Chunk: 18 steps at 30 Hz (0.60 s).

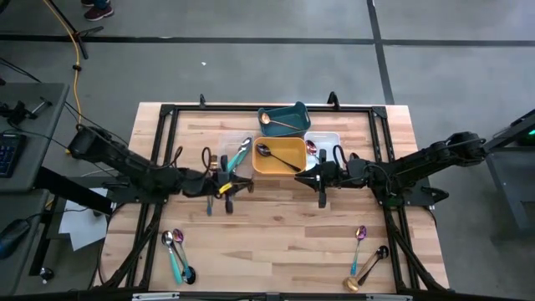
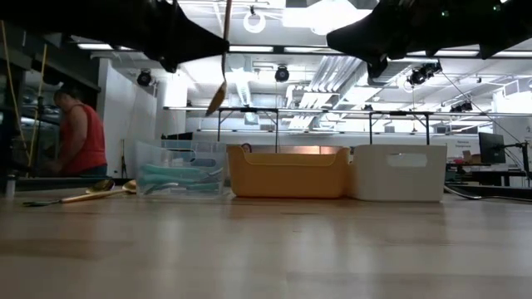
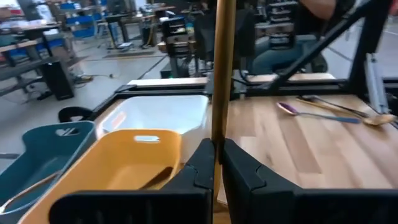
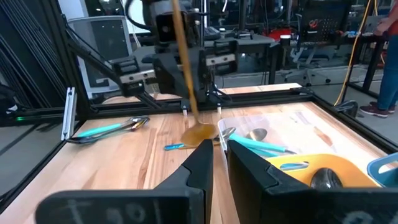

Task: Sort silverware by color (type)
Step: Put the gold-colored spoon into the green bin

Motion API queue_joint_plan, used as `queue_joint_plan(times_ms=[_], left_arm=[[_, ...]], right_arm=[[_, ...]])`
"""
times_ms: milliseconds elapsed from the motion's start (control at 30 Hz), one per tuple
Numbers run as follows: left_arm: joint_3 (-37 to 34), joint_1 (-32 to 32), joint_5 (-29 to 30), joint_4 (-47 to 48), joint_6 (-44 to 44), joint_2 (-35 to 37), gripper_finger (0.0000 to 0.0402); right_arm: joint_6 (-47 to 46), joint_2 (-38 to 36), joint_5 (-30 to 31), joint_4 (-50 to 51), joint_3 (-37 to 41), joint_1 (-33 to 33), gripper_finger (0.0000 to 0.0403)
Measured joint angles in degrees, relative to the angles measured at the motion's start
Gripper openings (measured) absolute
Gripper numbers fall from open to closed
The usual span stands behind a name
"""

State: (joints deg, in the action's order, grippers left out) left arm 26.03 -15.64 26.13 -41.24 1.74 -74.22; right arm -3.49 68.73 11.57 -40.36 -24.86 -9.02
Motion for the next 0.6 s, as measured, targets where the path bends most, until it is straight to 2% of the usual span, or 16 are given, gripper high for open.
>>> queue_joint_plan(times_ms=[133, 400, 600], left_arm=[[0.00, 2.23, -0.54, -2.55, 0.00, -1.96, 0.0004], [0.04, 6.13, -9.43, -9.20, -0.71, -5.67, 0.0004], [0.06, 7.06, -11.57, -10.09, -2.14, -6.18, 0.0004]], right_arm=[[1.03, 0.00, 0.02, -0.82, 0.00, 0.02, 0.0041], [1.54, 0.00, 0.14, -1.72, 0.00, 0.02, 0.0041], [2.32, 0.00, 0.13, -3.56, 0.00, 0.02, 0.0041]])
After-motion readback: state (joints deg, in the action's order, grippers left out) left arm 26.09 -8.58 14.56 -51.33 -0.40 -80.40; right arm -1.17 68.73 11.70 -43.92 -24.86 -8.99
